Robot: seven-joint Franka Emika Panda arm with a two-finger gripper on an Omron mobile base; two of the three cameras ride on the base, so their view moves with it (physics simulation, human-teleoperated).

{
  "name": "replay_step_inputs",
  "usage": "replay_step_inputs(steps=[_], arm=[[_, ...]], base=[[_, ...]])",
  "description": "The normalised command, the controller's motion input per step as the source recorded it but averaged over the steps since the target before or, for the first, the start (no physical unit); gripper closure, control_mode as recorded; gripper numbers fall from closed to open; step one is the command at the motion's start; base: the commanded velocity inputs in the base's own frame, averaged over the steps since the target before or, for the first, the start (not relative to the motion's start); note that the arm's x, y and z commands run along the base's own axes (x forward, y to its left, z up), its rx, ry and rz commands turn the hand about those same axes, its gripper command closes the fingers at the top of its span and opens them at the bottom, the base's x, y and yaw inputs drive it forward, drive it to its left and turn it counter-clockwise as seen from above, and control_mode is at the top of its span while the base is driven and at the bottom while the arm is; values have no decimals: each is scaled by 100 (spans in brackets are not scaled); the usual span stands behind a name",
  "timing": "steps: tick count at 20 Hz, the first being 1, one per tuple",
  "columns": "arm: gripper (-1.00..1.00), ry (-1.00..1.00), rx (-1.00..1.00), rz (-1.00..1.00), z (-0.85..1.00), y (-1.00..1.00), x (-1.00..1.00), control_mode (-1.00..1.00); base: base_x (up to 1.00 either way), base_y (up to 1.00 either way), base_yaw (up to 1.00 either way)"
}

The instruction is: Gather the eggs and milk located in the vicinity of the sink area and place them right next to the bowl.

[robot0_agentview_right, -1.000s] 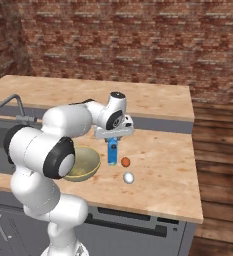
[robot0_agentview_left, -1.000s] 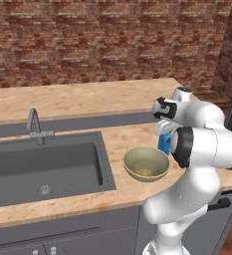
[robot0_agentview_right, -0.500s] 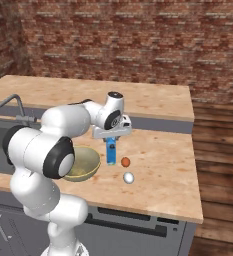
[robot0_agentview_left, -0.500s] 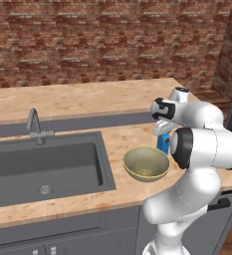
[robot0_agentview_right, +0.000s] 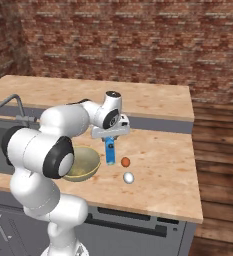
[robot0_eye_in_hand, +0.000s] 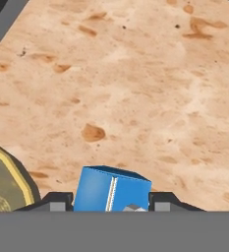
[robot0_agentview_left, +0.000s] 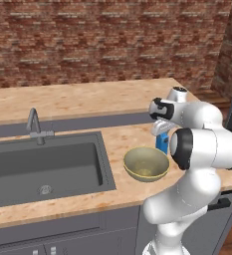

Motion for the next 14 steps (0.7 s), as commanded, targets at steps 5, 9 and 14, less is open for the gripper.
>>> replay_step_inputs(steps=[5,9,14], arm=[[100,0,0,0,0,13,0,-100],[100,0,0,0,-1,12,0,-100],[100,0,0,0,-1,7,-5,-100]], base=[[0,0,0],[0,0,0],[0,0,0]])
